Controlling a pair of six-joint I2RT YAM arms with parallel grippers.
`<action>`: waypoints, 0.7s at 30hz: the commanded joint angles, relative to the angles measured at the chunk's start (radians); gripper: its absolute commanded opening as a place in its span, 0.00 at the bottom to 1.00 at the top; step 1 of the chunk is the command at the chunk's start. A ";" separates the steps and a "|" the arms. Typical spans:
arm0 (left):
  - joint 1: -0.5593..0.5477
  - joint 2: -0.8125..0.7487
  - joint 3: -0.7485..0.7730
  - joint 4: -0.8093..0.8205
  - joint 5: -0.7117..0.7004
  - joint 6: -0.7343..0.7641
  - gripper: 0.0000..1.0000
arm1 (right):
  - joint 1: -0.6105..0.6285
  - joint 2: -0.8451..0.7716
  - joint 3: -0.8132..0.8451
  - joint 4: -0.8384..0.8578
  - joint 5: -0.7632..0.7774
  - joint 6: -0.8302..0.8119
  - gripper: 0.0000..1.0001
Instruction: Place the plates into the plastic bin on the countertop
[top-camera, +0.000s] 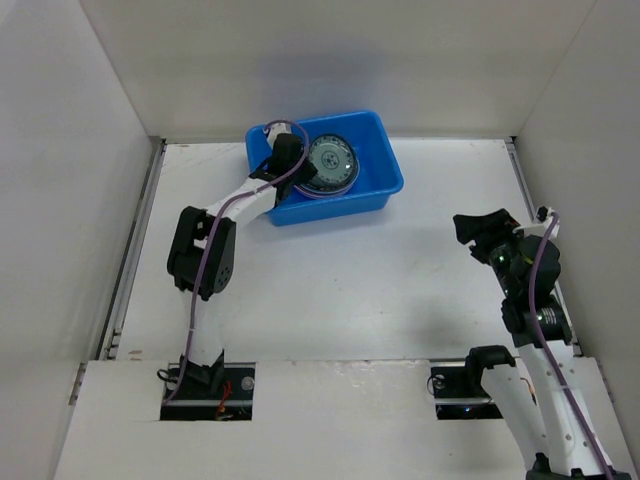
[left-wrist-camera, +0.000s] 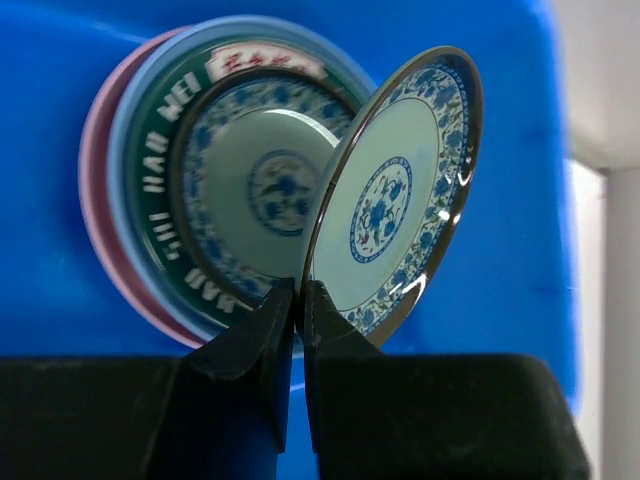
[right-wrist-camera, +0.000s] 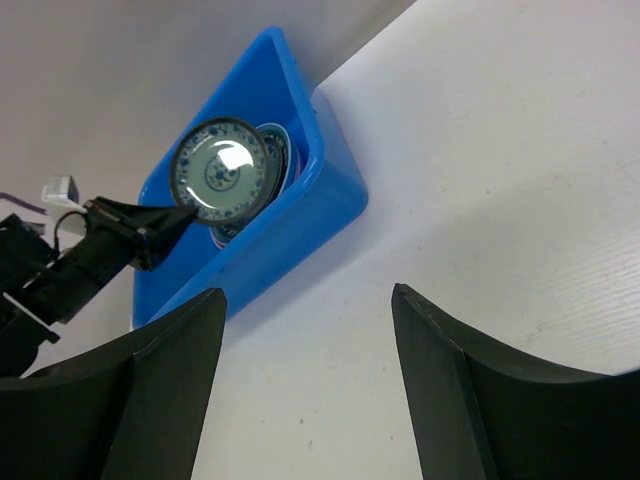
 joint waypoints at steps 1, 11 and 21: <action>0.032 0.001 0.080 0.039 0.027 0.035 0.02 | -0.006 -0.010 0.043 -0.003 -0.015 -0.026 0.73; 0.059 0.106 0.115 0.046 0.055 0.118 0.25 | -0.006 -0.010 0.045 -0.009 -0.023 -0.038 0.74; -0.001 -0.153 0.112 -0.028 -0.003 0.311 1.00 | -0.006 0.010 0.089 -0.035 -0.025 -0.073 0.75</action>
